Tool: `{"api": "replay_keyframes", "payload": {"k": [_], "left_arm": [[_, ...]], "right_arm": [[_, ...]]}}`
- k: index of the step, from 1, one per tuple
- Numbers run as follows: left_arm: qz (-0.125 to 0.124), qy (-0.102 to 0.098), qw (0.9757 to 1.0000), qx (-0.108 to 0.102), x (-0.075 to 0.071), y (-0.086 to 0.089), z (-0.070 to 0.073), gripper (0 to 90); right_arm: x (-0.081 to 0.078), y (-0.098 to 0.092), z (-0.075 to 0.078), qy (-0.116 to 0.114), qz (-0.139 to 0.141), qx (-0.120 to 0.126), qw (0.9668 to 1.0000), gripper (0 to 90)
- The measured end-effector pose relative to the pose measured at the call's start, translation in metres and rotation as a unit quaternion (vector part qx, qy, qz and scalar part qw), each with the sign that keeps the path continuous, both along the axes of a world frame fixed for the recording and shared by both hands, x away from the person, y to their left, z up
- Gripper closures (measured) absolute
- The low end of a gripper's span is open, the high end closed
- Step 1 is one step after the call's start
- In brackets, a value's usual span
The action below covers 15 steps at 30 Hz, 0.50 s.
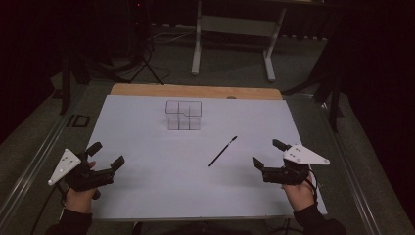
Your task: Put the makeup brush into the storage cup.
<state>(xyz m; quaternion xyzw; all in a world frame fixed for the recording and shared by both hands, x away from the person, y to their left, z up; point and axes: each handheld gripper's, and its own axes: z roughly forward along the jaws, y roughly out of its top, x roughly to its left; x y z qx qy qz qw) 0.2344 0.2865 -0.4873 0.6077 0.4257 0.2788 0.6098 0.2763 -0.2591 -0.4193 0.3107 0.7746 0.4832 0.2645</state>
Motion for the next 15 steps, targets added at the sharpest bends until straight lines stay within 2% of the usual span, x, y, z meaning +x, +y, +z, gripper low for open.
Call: {"api": "replay_keyframes", "payload": {"k": [2,3,4,5,8,9,12,14,15], "left_arm": [[-0.002,0.002,1.0000,-0.001,0.000,0.000,0.000,0.3],[-0.002,0.002,1.0000,-0.002,0.000,0.000,0.000,0.3],[-0.002,0.002,1.0000,-0.002,0.000,0.000,0.000,0.3],[-0.002,0.003,1.0000,-0.003,0.001,0.000,0.000,0.3],[-0.003,0.005,1.0000,-0.006,0.001,0.000,0.000,0.3],[-0.003,0.005,1.0000,-0.005,0.001,0.000,0.000,0.4],[-0.005,0.004,1.0000,-0.004,0.001,-0.001,0.000,0.3],[-0.006,0.005,1.0000,-0.004,0.001,-0.001,0.000,0.3],[-0.007,0.005,1.0000,-0.004,0.002,-0.002,0.000,0.3]], "right_arm": [[0.005,0.009,0.001,0.015,-0.008,-0.010,0.9998,10.0],[0.008,0.013,0.001,0.026,-0.010,-0.010,0.9996,9.9],[0.008,0.013,0.001,0.026,-0.010,-0.010,0.9996,9.9],[0.011,0.016,0.001,0.039,-0.006,-0.006,0.9992,9.9],[0.020,0.026,0.002,0.065,-0.021,-0.025,0.9973,9.9],[0.024,0.030,0.003,0.080,-0.022,-0.021,0.9964,9.9],[0.031,0.039,0.003,0.108,-0.049,-0.018,0.9928,9.9],[0.038,0.046,0.002,0.126,-0.076,-0.023,0.9889,9.9],[0.041,0.049,0.001,0.141,-0.085,-0.015,0.9863,9.9]]}}
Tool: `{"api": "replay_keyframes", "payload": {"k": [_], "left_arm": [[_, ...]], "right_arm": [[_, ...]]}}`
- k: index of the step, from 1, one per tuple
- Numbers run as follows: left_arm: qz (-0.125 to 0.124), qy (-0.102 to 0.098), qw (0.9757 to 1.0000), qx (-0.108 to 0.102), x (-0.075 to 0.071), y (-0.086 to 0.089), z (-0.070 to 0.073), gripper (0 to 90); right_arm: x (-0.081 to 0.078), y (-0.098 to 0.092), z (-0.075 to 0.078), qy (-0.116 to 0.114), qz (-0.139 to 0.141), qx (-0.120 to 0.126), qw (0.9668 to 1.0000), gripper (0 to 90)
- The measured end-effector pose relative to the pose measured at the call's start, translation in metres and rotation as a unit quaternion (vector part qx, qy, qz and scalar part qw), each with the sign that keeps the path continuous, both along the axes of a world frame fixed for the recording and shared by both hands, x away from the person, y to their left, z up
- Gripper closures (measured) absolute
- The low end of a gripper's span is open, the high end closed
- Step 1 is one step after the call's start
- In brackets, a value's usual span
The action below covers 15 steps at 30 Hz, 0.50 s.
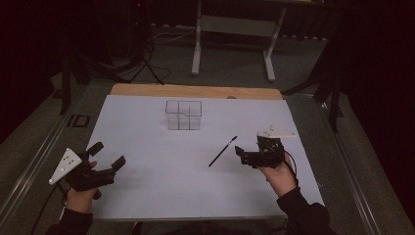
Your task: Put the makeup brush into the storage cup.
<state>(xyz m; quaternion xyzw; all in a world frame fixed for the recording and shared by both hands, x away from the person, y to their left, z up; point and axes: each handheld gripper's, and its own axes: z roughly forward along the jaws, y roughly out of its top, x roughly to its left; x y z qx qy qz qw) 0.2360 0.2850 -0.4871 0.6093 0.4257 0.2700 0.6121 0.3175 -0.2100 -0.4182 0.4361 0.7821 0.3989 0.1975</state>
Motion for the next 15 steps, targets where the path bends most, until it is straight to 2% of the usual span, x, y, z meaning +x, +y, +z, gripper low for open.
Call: {"api": "replay_keyframes", "payload": {"k": [3,6,7,8,10,13,15], "left_arm": [[-0.002,0.001,1.0000,-0.002,0.000,0.000,0.000,0.3],[-0.003,0.002,1.0000,-0.002,0.000,0.000,0.000,0.3],[-0.002,0.002,1.0000,-0.002,0.000,0.000,0.000,0.3],[-0.002,0.002,1.0000,-0.003,0.000,0.000,0.000,0.3],[-0.002,0.003,1.0000,-0.004,0.000,0.001,-0.001,0.3],[-0.003,0.004,1.0000,-0.006,0.001,0.000,-0.001,0.3],[-0.003,0.004,1.0000,-0.005,0.001,0.000,-0.001,0.3]], "right_arm": [[0.013,0.006,-0.003,0.055,-0.025,0.042,0.9973,9.9],[0.024,0.010,-0.005,0.086,-0.059,0.072,0.9920,9.9],[0.027,0.011,-0.006,0.094,-0.072,0.075,0.9901,9.9],[0.030,0.013,-0.007,0.105,-0.083,0.080,0.9878,10.0],[0.037,0.016,-0.009,0.136,-0.105,0.093,0.9807,10.0],[0.046,0.023,-0.016,0.169,-0.131,0.109,0.9708,10.1],[0.049,0.029,-0.020,0.183,-0.142,0.113,0.9663,10.5]]}}
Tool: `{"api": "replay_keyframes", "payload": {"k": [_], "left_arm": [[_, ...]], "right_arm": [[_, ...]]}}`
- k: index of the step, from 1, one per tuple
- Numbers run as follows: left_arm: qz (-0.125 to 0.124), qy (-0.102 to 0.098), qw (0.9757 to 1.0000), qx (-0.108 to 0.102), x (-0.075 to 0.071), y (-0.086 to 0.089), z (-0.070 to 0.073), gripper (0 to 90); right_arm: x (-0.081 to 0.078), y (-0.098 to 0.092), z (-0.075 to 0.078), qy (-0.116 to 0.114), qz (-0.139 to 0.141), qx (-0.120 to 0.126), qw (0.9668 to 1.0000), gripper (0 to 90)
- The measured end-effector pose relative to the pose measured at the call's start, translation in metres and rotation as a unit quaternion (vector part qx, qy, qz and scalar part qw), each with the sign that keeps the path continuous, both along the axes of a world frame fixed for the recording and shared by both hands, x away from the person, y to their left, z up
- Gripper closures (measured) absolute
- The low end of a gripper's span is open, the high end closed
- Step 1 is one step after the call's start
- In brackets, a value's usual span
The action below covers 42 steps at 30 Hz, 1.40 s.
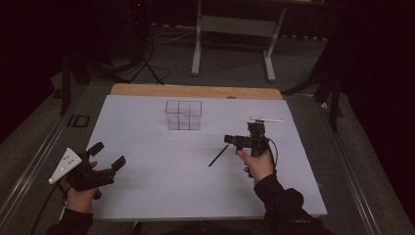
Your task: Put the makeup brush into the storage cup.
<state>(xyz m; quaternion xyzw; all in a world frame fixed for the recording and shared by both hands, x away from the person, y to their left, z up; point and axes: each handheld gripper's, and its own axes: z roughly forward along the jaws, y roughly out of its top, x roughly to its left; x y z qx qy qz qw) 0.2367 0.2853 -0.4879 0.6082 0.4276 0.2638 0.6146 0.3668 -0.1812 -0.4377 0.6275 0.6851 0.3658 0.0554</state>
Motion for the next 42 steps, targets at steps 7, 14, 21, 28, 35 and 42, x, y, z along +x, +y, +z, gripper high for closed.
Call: {"api": "replay_keyframes", "payload": {"k": [7,14,21,28,35,42], "left_arm": [[0.001,0.003,1.0000,-0.002,0.000,0.000,0.000,0.3],[0.001,0.002,1.0000,-0.002,-0.001,0.001,0.000,0.3],[0.001,0.001,1.0000,-0.004,-0.002,0.001,0.001,0.3],[-0.001,-0.003,1.0000,-0.003,-0.004,0.000,0.003,0.3],[-0.004,-0.010,0.9999,-0.003,-0.005,-0.001,0.005,0.3],[-0.009,-0.015,0.9998,-0.006,-0.007,-0.001,0.007,0.3]], "right_arm": [[0.010,0.025,-0.013,0.031,-0.037,-0.033,0.9983,12.7],[0.021,0.044,-0.023,0.080,-0.092,-0.038,0.9918,15.3],[0.031,0.051,-0.030,0.117,-0.159,-0.054,0.9789,23.0],[0.038,0.064,-0.036,0.143,-0.187,-0.077,0.9689,31.5],[0.046,0.070,-0.043,0.166,-0.223,-0.091,0.9562,44.0],[0.049,0.068,-0.054,0.203,-0.258,-0.088,0.9404,58.6]]}}
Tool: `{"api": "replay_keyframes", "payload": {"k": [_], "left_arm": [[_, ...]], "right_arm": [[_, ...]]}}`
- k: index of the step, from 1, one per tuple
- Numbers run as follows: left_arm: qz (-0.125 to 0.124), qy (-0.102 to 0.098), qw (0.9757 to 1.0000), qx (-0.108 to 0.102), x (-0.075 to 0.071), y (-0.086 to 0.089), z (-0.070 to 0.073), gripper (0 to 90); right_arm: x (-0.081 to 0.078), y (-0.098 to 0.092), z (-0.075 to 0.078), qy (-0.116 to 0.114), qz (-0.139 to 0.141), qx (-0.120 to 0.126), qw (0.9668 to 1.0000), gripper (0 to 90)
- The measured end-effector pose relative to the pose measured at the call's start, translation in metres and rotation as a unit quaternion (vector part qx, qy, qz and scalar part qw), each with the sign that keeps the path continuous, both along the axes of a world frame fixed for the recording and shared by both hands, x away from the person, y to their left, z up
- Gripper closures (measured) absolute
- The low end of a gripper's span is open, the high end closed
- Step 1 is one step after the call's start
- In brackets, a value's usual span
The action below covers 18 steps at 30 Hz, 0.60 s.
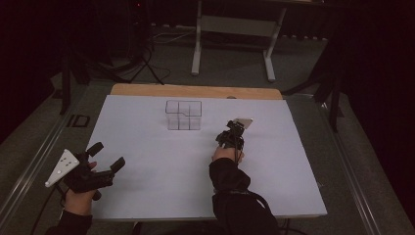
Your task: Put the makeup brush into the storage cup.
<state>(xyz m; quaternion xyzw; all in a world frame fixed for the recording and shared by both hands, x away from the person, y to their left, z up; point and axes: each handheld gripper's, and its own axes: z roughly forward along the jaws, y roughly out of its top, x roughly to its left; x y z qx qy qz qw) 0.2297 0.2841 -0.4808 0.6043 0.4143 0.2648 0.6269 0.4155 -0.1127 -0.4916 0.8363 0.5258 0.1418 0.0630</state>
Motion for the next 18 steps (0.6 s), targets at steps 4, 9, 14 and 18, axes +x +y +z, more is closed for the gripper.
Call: {"api": "replay_keyframes", "payload": {"k": [4,9,14,18], "left_arm": [[0.000,0.001,1.0000,-0.005,0.001,0.001,-0.001,0.3],[0.003,0.002,1.0000,-0.007,0.001,0.002,-0.001,0.3],[0.005,0.003,0.9999,-0.009,0.001,0.004,-0.001,0.3],[0.010,0.002,0.9999,-0.012,0.001,0.005,-0.001,0.4]], "right_arm": [[0.003,0.001,-0.004,0.011,0.000,-0.004,0.9999,62.5],[0.010,0.008,-0.010,0.035,0.024,-0.001,0.9991,63.8],[0.013,0.008,-0.014,0.043,0.035,0.000,0.9985,70.7],[0.012,0.008,-0.015,0.041,0.038,-0.015,0.9983,80.2]]}}
